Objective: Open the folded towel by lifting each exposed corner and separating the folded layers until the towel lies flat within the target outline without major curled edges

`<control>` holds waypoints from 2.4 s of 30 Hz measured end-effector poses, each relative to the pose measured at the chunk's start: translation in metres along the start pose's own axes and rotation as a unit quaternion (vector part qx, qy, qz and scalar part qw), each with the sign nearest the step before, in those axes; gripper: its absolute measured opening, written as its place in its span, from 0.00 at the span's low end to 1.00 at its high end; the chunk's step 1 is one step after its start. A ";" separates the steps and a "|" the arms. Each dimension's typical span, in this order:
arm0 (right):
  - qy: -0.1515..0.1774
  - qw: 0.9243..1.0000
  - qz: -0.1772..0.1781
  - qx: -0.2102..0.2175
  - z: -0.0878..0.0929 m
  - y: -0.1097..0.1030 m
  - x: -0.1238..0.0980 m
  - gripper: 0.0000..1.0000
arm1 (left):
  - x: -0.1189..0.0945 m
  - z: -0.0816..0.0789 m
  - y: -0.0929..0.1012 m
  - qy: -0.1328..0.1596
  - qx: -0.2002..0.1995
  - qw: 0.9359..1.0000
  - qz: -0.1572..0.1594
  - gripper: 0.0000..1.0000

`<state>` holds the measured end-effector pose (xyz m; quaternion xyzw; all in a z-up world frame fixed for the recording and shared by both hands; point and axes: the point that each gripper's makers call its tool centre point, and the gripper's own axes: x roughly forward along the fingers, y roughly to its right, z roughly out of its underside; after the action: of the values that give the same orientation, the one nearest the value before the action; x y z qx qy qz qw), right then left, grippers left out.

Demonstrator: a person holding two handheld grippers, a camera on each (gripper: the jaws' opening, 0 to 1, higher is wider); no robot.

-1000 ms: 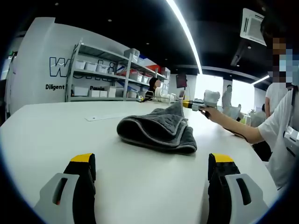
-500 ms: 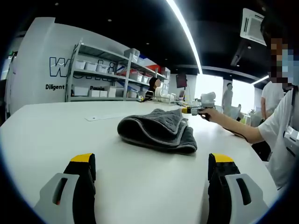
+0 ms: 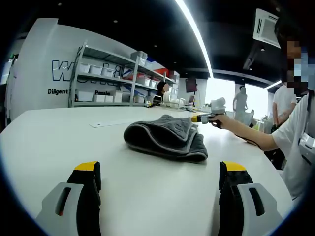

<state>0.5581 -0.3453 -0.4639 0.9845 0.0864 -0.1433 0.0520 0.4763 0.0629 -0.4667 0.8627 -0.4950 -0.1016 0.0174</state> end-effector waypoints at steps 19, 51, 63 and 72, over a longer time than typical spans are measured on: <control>-0.023 0.999 -0.020 0.019 0.003 -0.002 -0.005 0.14 | 0.000 -0.001 -0.003 0.000 0.000 1.000 0.000 0.99; -0.018 0.985 -0.172 -0.002 -0.003 -0.044 -0.013 0.73 | 0.001 0.000 -0.001 0.000 0.000 1.000 0.001 0.99; -0.014 0.980 -0.199 -0.014 -0.006 -0.061 -0.012 0.94 | 0.001 0.000 -0.001 0.000 0.000 1.000 0.001 0.99; -0.020 0.977 -0.211 -0.024 -0.005 -0.068 -0.012 0.99 | 0.001 0.000 -0.001 0.000 0.000 1.000 0.001 0.99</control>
<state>0.5358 -0.2799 -0.4615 0.9396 0.2941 -0.1689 0.0460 0.4772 0.0625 -0.4666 0.8623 -0.4958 -0.1018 0.0173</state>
